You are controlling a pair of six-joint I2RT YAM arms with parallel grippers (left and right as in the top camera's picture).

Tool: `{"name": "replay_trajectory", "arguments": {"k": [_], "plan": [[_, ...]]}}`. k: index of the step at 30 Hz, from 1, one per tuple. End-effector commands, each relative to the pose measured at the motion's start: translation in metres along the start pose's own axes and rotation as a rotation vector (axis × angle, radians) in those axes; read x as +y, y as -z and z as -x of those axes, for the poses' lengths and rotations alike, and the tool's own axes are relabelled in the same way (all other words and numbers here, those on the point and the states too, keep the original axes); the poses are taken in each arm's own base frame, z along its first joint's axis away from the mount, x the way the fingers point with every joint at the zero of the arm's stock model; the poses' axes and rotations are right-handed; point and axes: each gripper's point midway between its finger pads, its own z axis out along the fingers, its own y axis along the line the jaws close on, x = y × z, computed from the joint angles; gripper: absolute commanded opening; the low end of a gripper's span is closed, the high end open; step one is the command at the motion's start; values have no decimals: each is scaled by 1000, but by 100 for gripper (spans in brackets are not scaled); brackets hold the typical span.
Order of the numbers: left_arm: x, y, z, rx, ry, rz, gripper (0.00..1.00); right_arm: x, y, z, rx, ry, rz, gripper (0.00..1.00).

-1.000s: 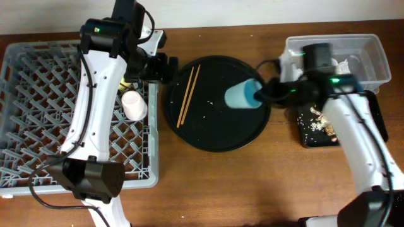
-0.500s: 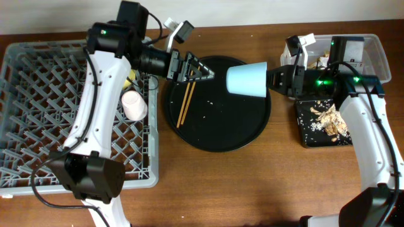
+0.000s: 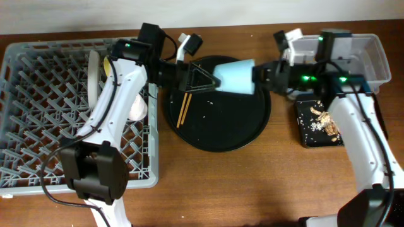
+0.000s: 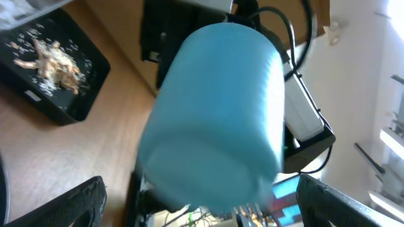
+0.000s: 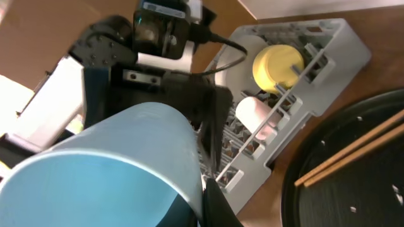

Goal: Sort waste into correct bins and load items into the dishwasher rack
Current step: 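Grasp the blue cup with the right gripper and lift, then hand the blue cup from right gripper to left gripper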

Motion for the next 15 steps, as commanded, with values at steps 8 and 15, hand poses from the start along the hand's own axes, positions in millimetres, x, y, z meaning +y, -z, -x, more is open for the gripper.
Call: {"name": "replay_trajectory", "arguments": {"k": [8, 15], "plan": [[-14, -6, 0, 5, -73, -36, 83, -6, -37, -4, 43, -47, -21, 4], [-14, -6, 0, 5, -74, -36, 79, -16, -16, 8, -6, -60, -40, 4]]}}
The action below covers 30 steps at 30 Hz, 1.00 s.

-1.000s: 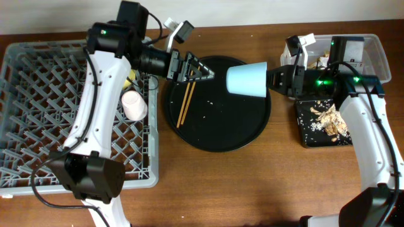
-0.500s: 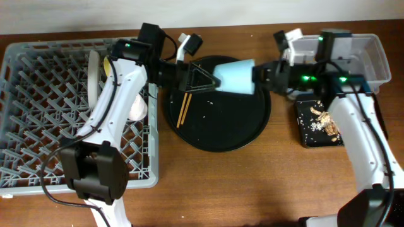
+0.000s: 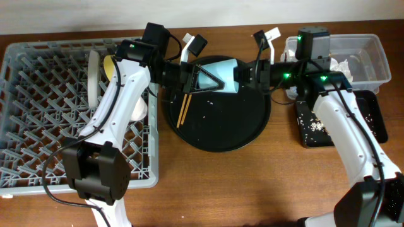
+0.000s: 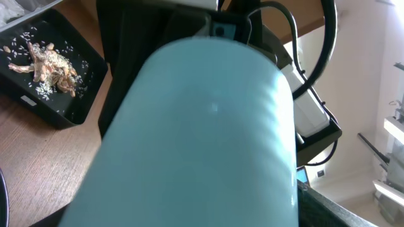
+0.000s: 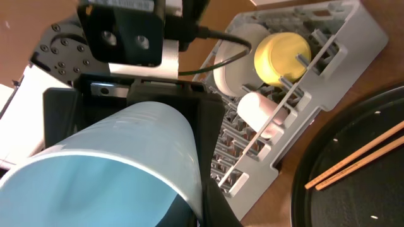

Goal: Sort waste into correct bins and load items into the dishwasher rack
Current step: 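Hand the blue cup from right gripper to left gripper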

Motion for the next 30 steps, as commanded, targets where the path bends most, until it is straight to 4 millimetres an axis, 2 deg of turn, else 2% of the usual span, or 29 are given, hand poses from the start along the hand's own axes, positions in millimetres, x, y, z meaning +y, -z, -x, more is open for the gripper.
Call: {"name": "replay_trajectory", "arguments": {"k": [1, 9, 15, 18, 22, 23, 25, 26, 30], "plan": [[-14, 1, 2, -12, -36, -30, 79, -8, 17, 11, -42, -5, -24, 4], [-14, 1, 2, -12, -40, -30, 79, -5, 19, 10, -38, -9, -4, 4], [-7, 31, 13, -76, -53, 9, 79, -5, 19, 6, -26, -34, -1, 4], [-5, 37, 15, -89, -63, 18, 79, -5, 18, 6, -26, -34, -1, 4], [-6, 35, 15, -84, -64, 14, 82, -5, 18, 6, -25, -33, -1, 4], [-6, 33, 14, -80, -65, 12, 86, -5, 18, 6, -25, -32, -1, 4], [-7, 28, 13, -69, -65, 5, 87, -4, 15, 5, -20, -31, 0, 4], [-8, 24, 12, -61, -71, 0, 91, -3, 11, 4, -15, -26, -3, 4], [-10, 14, 10, -40, -87, -12, 91, 1, 6, 3, -7, -7, 8, 4]]}}
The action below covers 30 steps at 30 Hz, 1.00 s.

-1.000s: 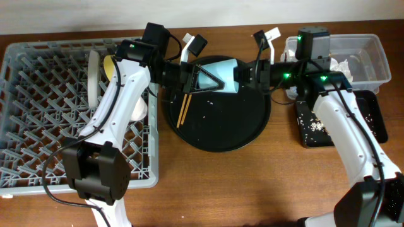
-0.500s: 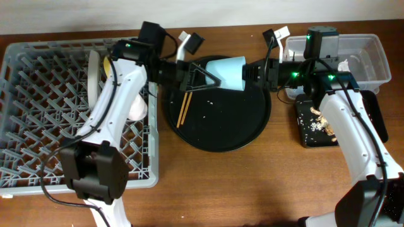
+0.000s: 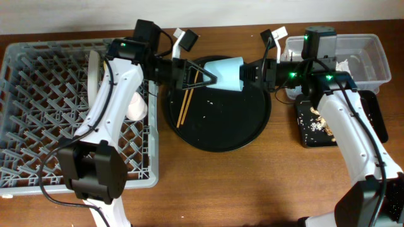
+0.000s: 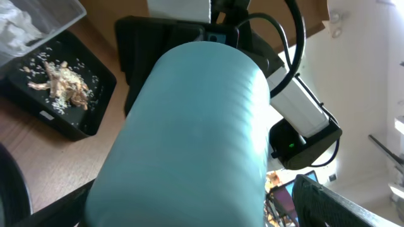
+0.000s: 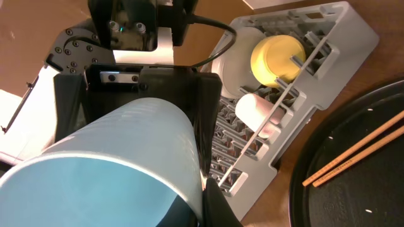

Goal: Sort waste into correct bins and load items into the dishwasher rack
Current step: 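Hand the blue cup from right gripper to left gripper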

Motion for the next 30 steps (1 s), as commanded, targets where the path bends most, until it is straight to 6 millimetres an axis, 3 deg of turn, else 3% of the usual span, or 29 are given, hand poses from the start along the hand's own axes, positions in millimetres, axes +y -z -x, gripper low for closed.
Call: {"name": "replay_trajectory", "arguments": {"k": [1, 4, 9, 12, 14, 15, 21, 24, 26, 30], "plan": [[-13, -4, 0, 2, -36, -25, 91, 3, -3, 2, 3, 14, 2, 4], [-13, -4, 0, 2, -39, -25, 91, 3, -3, 1, 4, 11, 3, 4], [-13, -4, 1, 2, -51, -25, 72, 4, -3, -1, 10, 2, 9, 4], [-12, -4, 2, 2, -66, -25, 70, 4, -3, -1, 12, -4, 9, 4], [-12, -4, 2, 2, -67, -25, 51, 4, -3, -2, 12, -7, 8, 4], [-12, -4, 2, 2, -67, -25, 50, 4, -4, -2, 14, -6, 9, 5], [-12, -4, 3, 2, -70, -25, 51, 5, -5, -3, 19, -8, 12, 5], [-12, -4, 3, 1, -75, -25, 64, 5, -5, -3, 19, -8, 12, 5], [-11, -3, 6, 1, -78, -24, 78, 5, -5, -3, 19, -9, 13, 4], [-10, -4, 14, 2, -83, -25, 84, 5, -5, -3, 19, -9, 13, 4]]}}
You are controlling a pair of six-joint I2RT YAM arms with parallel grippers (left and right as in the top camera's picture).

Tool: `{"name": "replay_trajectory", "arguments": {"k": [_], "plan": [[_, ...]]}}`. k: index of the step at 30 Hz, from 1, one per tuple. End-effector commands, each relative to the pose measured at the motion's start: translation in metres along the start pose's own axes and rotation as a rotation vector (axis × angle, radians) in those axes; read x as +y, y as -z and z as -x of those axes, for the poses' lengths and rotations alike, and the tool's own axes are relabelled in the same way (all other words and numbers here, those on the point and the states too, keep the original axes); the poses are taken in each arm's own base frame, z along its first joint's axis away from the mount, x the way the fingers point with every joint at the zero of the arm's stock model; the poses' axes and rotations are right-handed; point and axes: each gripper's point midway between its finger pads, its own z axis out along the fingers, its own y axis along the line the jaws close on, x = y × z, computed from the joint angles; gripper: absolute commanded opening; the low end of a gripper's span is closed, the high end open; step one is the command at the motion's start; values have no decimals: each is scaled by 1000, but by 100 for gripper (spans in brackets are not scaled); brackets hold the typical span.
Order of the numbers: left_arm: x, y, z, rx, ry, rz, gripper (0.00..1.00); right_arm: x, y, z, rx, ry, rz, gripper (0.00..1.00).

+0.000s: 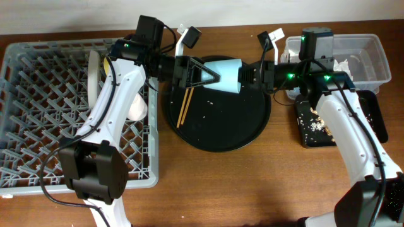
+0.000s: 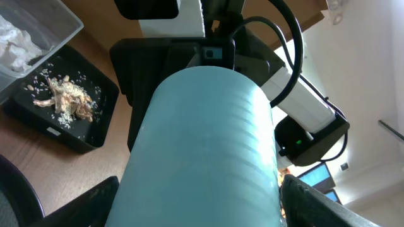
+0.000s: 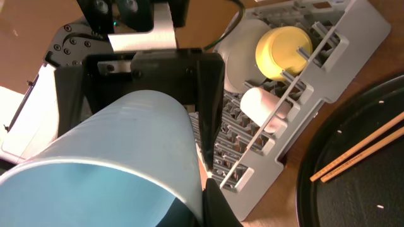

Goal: Sort waste into correct bins and load items into the dishwasher rack
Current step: 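Hand the blue cup from right gripper to left gripper, then lower blue cup into the rack with left gripper and release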

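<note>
A light blue cup hangs on its side above the round black tray, held between both arms. My right gripper is shut on its rim, with one finger showing at the rim's edge. From the left, my left gripper reaches round the cup's base. In the left wrist view the cup fills the gap, and both fingers lie against its sides.
Two wooden chopsticks lie on the tray's left part. The grey dish rack at left holds a white plate, a yellow cup and a white mug. A black bin with food scraps and a clear bin stand at right.
The left gripper's fingers stood a little apart from the cup and are now narrowed against its sides. The cup and the right gripper are almost where they were.
First my right gripper held the cup over the tray's right part, its base just at the open left fingers. Half a second later the cup was further left, between those fingers. It stayed there, and the left fingers have now drawn in onto it.
</note>
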Motion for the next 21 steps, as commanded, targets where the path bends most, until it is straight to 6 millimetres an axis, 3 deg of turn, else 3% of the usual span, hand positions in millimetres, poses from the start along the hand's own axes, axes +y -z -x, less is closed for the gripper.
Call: {"name": "replay_trajectory", "arguments": {"k": [1, 2, 4, 7, 12, 21], "plan": [[-11, 1, 6, -4, 4, -11, 84, 3, -2, 2, 1, 15, 2, 4], [-11, 1, 6, -4, 4, -11, 80, 3, -2, 2, 1, 16, 2, 4], [-12, 1, 6, -5, 4, -12, 61, 3, -2, 2, 1, 16, 2, 4], [-11, 1, 6, -4, 4, -11, 49, 3, -2, 2, 0, 16, 1, 11], [-12, 1, 6, -5, 5, -12, 47, 2, -1, 3, -1, 16, 0, 33], [-12, 1, 6, -4, 20, -12, 47, 1, 0, 3, -4, 16, -4, 39]]}}
